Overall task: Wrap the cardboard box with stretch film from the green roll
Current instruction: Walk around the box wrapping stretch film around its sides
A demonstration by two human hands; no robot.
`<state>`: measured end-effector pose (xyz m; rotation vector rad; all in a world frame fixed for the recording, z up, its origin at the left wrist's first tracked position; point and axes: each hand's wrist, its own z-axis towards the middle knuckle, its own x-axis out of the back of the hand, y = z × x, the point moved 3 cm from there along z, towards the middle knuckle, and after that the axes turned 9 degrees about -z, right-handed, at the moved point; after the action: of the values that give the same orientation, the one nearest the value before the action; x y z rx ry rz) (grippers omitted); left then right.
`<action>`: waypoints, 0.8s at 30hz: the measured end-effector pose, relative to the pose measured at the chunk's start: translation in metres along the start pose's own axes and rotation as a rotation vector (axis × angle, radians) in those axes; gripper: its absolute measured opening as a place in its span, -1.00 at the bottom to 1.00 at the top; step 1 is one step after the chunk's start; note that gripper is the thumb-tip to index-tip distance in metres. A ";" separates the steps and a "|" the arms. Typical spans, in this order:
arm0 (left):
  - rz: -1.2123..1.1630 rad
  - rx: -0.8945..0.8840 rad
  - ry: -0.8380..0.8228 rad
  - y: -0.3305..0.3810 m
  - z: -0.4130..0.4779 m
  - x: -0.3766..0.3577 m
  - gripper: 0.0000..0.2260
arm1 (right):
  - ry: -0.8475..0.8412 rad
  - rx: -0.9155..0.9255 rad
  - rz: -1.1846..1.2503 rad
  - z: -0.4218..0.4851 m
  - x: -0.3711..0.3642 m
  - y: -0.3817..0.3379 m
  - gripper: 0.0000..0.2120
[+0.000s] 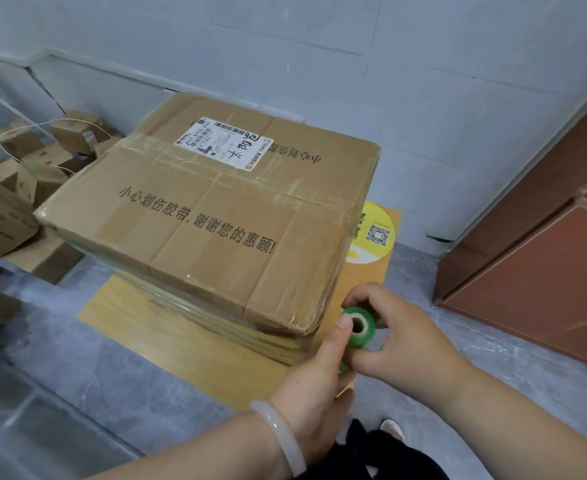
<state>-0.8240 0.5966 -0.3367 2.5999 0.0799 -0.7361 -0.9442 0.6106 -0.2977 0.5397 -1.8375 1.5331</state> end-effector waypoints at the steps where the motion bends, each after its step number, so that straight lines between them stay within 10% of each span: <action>1: -0.016 -0.027 0.006 -0.002 0.003 -0.003 -0.54 | 0.009 0.011 -0.045 0.005 0.003 0.005 -0.63; 7: -0.215 -0.260 0.064 -0.017 0.017 -0.031 -0.26 | -0.059 0.235 -0.200 0.030 0.016 0.020 -0.73; 18: -0.643 -0.564 0.214 -0.023 0.022 -0.083 -0.50 | -0.304 0.569 -0.150 0.064 0.031 0.037 -0.62; 24: -0.608 -0.532 0.149 -0.020 0.036 -0.096 -0.55 | -0.244 0.413 -0.132 0.083 0.037 0.045 -0.56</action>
<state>-0.9276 0.6057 -0.3228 2.0996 1.0007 -0.5989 -1.0197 0.5442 -0.3091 1.0589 -1.6179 1.8279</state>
